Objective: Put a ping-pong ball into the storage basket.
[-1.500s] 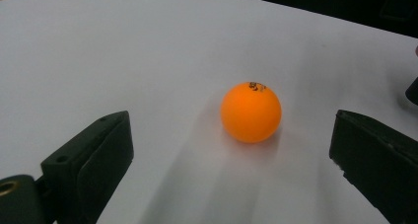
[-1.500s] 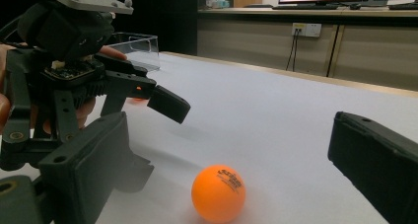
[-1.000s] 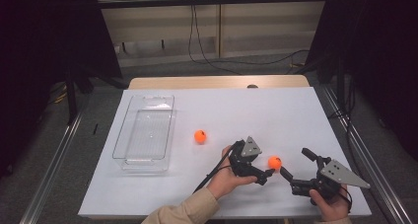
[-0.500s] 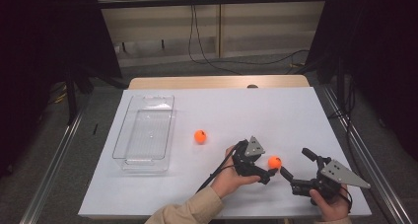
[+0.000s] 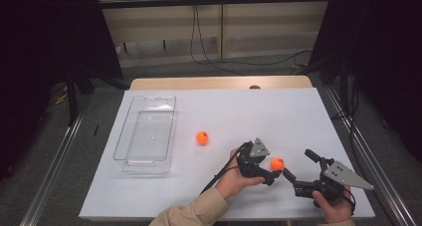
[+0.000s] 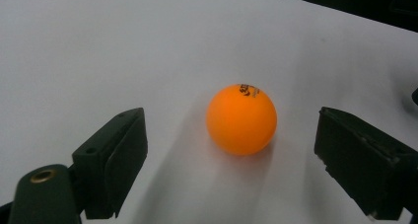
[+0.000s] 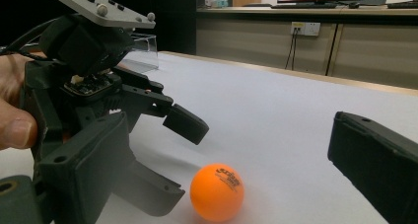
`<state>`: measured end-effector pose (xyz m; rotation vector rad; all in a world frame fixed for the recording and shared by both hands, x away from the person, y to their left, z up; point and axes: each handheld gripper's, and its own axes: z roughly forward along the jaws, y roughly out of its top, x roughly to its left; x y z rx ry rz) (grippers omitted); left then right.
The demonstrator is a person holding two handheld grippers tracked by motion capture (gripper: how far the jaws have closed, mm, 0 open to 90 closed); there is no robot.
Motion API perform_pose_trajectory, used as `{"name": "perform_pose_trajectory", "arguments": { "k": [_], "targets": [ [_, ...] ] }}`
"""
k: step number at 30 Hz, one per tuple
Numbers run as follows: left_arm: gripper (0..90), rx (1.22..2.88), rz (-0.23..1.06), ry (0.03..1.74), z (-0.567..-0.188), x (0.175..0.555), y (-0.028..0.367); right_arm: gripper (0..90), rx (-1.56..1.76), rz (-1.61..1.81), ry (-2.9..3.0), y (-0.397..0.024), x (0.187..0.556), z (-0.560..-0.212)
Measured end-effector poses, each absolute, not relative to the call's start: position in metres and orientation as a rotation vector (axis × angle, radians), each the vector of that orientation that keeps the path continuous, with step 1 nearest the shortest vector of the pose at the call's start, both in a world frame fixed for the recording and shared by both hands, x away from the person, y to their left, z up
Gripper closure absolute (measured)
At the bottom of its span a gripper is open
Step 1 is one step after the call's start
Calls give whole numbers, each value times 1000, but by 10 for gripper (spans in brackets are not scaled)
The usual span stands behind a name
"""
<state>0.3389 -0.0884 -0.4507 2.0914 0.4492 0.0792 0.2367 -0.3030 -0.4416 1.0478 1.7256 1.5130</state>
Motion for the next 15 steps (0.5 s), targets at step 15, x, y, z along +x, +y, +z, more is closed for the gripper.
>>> {"name": "perform_pose_trajectory", "arguments": {
  "k": [15],
  "targets": [
    [218, 2121, 40, 439, -454, 343, -95, 23, 1049, 1511, 1726, -303, 237, -442]
  ]
}}
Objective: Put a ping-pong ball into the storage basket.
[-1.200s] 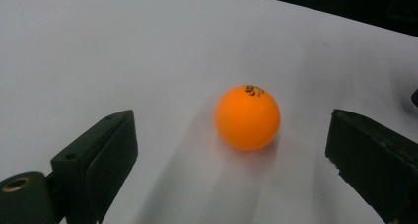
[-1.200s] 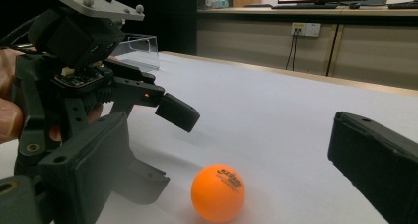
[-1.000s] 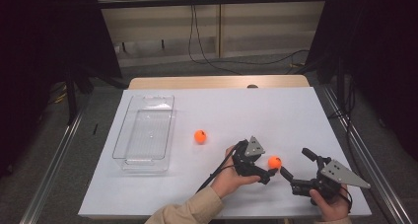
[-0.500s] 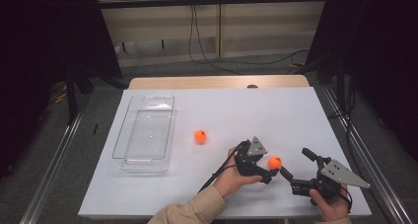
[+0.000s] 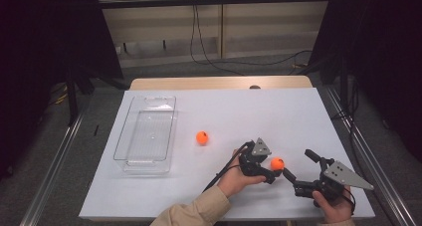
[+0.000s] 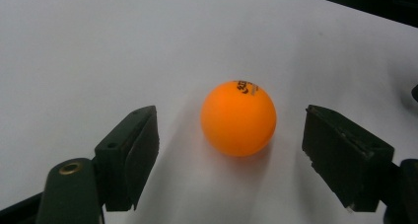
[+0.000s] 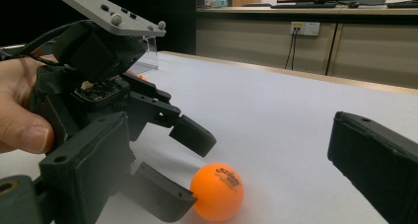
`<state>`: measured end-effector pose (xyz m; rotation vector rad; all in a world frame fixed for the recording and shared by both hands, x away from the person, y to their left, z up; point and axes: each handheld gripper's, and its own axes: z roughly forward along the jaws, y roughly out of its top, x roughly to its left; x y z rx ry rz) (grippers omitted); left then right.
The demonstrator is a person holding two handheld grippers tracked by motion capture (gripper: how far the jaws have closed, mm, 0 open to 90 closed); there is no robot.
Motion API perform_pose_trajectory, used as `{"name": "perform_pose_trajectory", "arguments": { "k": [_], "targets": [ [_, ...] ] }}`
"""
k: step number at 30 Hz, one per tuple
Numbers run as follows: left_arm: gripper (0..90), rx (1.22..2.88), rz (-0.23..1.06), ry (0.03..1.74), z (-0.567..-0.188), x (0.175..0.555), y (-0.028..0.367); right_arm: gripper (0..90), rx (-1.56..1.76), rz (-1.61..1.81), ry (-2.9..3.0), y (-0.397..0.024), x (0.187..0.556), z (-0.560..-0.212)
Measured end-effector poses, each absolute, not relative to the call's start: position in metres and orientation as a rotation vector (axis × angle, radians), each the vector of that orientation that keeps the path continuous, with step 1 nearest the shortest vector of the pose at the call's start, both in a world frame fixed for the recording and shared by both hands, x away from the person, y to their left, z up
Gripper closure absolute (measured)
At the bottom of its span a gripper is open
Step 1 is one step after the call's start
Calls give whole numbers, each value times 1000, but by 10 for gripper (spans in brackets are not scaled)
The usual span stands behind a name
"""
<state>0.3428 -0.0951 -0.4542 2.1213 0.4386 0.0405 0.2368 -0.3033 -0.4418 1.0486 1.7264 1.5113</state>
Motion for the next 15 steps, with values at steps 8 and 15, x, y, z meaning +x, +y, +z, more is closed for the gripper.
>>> {"name": "perform_pose_trajectory", "arguments": {
  "k": [8, 15],
  "targets": [
    [266, 2147, 38, 434, -455, 343, -103, 23, 1047, 1511, 1724, -304, 237, -442],
    [306, 2151, 34, 435, -456, 345, -105, 23, 1051, 1509, 1726, -304, 237, -442]
  ]
}}
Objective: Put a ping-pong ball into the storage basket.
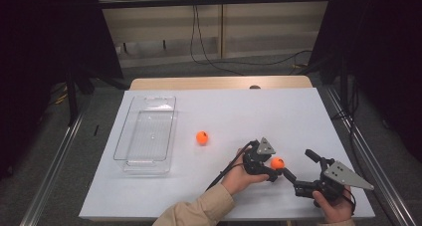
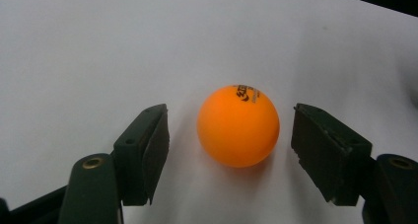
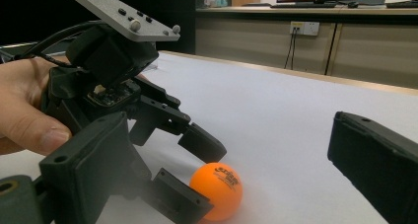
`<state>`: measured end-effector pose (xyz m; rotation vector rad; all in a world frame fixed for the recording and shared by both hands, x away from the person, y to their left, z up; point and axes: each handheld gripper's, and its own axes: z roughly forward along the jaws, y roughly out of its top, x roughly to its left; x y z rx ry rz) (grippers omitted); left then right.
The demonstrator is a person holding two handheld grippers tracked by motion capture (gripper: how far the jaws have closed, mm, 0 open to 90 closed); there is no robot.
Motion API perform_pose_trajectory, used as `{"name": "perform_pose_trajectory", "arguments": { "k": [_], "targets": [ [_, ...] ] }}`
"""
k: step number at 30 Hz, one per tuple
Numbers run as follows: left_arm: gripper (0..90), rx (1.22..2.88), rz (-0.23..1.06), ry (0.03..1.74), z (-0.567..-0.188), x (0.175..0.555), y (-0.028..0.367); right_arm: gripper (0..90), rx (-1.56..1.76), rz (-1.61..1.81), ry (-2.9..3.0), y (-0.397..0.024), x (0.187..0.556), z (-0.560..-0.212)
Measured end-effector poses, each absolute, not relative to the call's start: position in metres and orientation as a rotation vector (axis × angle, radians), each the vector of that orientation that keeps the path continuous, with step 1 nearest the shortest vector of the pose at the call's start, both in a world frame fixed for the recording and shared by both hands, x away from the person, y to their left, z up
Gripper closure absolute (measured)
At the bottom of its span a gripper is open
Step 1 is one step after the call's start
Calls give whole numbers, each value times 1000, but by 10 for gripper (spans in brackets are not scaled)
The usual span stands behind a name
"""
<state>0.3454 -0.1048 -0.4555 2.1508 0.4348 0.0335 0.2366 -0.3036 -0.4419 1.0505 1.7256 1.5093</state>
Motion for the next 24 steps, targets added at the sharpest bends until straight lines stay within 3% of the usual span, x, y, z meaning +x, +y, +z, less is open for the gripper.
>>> {"name": "perform_pose_trajectory", "arguments": {
  "k": [12, 20, 24],
  "targets": [
    [371, 2186, 25, 401, -458, 347, -111, 23, 1056, 1511, 1722, -304, 237, -442],
    [504, 2210, 42, 384, -458, 347, -111, 23, 1050, 1509, 1726, -304, 237, -442],
    [507, 2220, 37, 399, -455, 346, -109, 23, 1051, 1507, 1726, -304, 237, -442]
  ]
}}
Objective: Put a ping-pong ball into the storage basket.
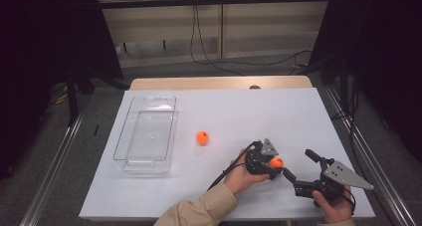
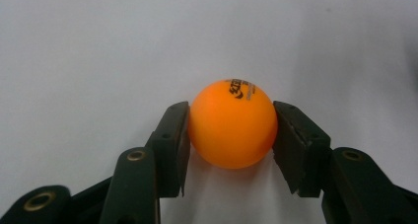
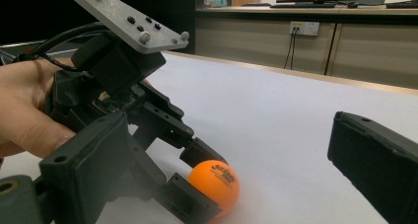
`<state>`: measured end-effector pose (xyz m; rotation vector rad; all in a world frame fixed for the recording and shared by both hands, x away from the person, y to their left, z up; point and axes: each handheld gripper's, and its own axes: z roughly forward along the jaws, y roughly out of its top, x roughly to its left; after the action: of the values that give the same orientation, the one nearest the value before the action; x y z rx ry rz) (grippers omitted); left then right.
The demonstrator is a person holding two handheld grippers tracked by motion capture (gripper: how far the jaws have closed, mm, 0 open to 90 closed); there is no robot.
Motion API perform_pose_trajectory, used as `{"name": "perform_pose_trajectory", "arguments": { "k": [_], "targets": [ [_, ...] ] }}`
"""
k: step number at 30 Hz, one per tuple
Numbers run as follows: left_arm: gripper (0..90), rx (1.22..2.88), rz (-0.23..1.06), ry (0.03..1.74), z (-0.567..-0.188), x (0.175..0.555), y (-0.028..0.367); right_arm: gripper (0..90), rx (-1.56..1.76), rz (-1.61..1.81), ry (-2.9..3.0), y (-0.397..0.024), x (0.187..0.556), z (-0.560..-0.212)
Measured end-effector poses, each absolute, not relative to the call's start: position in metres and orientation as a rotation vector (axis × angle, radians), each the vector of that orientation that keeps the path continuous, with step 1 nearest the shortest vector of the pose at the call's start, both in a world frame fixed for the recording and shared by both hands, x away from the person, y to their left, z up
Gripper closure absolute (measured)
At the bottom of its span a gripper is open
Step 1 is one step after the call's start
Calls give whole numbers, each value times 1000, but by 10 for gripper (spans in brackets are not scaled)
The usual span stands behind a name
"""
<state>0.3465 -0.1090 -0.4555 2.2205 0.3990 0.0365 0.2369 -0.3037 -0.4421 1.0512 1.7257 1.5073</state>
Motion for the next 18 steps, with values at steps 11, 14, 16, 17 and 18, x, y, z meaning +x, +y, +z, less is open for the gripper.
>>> {"name": "perform_pose_trajectory", "arguments": {
  "k": [11, 14, 16, 17, 18],
  "targets": [
    [507, 2226, 4, 414, -449, 346, -101, 23, 1047, 1506, 1724, -304, 237, -442],
    [507, 2216, -7, 432, -446, 347, -98, 23, 1047, 1501, 1727, -304, 237, -442],
    [507, 2211, -11, 442, -444, 346, -97, 23, 1050, 1504, 1725, -304, 237, -442],
    [507, 2212, -12, 438, -442, 347, -95, 23, 1048, 1501, 1728, -304, 237, -442],
    [508, 2214, -12, 440, -442, 347, -94, 23, 1048, 1502, 1728, -304, 237, -442]
  ]
}}
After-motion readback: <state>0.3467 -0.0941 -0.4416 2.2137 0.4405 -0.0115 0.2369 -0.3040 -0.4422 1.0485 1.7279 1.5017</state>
